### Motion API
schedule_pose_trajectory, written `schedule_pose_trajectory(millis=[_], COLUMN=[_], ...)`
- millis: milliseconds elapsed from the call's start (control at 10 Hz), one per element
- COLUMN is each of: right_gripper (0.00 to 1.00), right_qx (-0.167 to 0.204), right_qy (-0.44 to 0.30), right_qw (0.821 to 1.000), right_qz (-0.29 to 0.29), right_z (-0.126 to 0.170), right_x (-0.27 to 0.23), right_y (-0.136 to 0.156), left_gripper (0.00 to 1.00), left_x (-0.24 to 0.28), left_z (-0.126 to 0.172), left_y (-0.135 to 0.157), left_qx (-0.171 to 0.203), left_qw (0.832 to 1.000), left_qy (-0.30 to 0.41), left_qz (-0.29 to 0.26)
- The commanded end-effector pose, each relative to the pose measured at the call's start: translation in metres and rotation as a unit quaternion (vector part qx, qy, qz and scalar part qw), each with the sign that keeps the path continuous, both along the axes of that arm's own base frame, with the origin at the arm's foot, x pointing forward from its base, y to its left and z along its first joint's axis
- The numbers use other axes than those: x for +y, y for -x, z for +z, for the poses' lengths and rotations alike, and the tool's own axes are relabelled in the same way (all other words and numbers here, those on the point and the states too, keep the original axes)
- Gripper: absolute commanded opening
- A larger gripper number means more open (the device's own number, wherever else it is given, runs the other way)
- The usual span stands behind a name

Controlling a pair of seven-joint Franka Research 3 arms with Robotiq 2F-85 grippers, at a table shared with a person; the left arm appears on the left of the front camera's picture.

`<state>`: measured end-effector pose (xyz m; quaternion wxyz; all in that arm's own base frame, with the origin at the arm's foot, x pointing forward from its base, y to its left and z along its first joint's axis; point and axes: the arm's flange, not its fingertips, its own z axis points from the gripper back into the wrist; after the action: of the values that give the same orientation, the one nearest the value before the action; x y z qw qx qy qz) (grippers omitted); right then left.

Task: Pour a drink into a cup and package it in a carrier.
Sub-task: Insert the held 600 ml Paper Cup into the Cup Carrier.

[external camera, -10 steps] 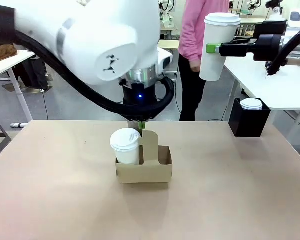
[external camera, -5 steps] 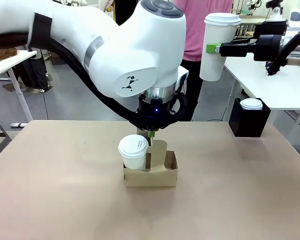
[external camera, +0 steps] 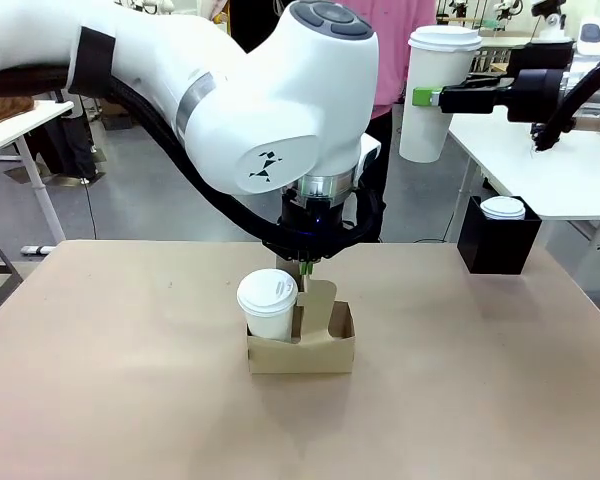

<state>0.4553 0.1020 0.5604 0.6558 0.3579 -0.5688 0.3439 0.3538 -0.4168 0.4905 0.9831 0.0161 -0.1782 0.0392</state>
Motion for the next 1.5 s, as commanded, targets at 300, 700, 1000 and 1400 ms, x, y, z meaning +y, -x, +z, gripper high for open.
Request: schedule_pose_trajectory(millis=[300,700,1000,1400], right_gripper=[0.87,0.87,0.87,0.87], right_qx=[-0.003,0.021,0.017,-0.020], right_qy=[-0.004,0.013,-0.011,0.000], right_qw=[1.000,0.996,0.977,0.964], right_qz=[0.002,0.083,0.211,0.264], right_z=[0.004,-0.026,-0.080,-0.133], right_x=[0.001,0.001,0.013,0.038], right_y=[0.000,-0.026,-0.018,0.005], left_gripper=[0.60,0.83,1.00,1.00], left_x=[0.026,0.075,0.152,0.234], left_z=[0.005,0.074,0.098,0.077], left_y=[-0.002,0.019,0.012,-0.007], left_qx=[0.030,0.013,0.025,-0.003], left_qw=[0.998,0.988,0.959,0.920], left_qy=[0.033,0.045,0.021,0.002], left_qz=[-0.035,-0.144,-0.280,-0.393])
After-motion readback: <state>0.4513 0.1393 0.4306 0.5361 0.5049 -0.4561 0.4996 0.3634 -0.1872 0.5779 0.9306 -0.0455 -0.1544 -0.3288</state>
